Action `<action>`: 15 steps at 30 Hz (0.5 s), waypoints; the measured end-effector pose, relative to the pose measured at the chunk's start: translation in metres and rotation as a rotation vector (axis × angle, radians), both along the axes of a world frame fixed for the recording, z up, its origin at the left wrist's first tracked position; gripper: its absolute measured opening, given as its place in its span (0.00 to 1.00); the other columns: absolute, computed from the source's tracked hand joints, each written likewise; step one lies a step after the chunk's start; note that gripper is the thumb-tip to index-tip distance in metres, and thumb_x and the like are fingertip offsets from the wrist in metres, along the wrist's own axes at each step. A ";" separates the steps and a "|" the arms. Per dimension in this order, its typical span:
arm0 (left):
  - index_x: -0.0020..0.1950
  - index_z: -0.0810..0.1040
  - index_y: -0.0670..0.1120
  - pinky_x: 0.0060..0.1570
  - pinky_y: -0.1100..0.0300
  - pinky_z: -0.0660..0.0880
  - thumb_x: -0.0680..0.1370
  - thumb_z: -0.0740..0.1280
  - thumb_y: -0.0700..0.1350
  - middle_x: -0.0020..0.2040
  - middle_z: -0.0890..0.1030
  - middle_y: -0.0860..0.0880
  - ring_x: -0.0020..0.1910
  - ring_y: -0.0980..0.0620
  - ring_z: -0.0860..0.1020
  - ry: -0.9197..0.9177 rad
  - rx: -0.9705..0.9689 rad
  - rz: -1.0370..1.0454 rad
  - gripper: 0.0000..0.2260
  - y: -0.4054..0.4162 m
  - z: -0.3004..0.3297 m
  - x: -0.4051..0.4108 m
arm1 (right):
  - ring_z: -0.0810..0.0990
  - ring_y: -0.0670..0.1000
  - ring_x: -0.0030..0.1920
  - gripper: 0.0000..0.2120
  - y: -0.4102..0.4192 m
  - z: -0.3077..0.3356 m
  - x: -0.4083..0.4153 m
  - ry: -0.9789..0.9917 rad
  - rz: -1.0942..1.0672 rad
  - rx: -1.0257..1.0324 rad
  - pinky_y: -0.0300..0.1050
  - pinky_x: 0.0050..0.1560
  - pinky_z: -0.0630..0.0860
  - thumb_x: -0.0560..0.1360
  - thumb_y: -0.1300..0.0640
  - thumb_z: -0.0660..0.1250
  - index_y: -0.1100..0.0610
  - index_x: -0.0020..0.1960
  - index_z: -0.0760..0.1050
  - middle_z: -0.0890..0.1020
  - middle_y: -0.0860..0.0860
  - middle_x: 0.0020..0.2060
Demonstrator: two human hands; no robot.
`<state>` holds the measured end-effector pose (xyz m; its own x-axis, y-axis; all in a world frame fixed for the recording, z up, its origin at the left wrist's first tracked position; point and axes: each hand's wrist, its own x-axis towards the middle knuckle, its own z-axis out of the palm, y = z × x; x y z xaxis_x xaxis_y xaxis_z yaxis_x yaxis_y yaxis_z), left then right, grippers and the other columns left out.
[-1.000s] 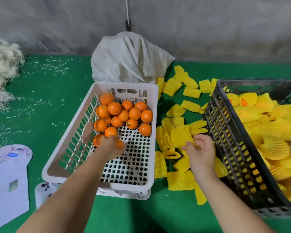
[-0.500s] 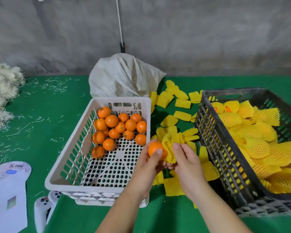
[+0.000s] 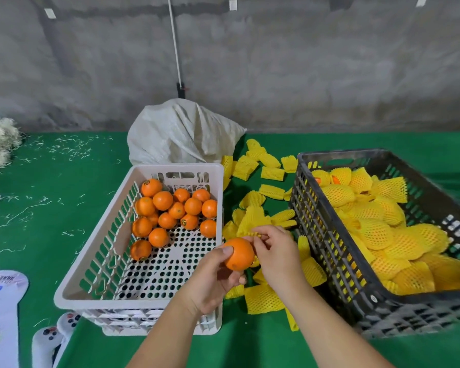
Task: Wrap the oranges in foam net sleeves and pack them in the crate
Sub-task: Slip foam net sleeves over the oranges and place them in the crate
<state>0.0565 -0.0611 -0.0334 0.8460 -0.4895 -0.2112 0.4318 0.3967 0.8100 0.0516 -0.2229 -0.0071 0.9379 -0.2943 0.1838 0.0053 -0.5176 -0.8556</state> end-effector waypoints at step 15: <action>0.81 0.64 0.55 0.63 0.45 0.78 0.77 0.67 0.43 0.56 0.82 0.44 0.50 0.44 0.79 -0.194 0.123 0.071 0.32 -0.012 -0.001 -0.007 | 0.82 0.44 0.49 0.08 0.002 -0.006 -0.036 -0.130 0.035 0.062 0.49 0.51 0.81 0.81 0.60 0.66 0.49 0.57 0.78 0.82 0.46 0.52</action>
